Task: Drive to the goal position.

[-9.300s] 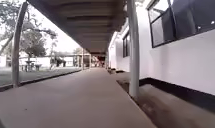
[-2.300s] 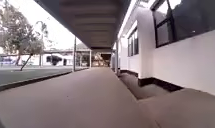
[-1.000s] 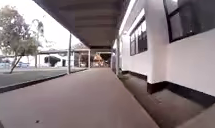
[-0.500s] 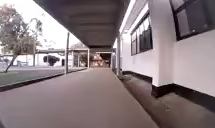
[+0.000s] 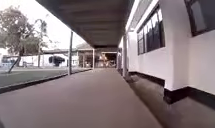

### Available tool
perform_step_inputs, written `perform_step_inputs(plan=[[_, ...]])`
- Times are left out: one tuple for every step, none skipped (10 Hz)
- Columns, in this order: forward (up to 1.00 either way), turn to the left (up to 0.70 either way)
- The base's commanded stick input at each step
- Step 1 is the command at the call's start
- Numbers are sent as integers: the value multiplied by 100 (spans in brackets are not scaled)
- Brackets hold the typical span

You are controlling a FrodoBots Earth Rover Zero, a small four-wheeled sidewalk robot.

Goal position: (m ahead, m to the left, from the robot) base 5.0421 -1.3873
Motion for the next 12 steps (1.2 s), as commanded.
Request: perform_step_inputs(plan=[[70, 0], [70, 0], [70, 0], [70, 0], [70, 0], [70, 0], [70, 0], [70, 0], [70, 0], [70, 0], [70, 0], [70, 0]])
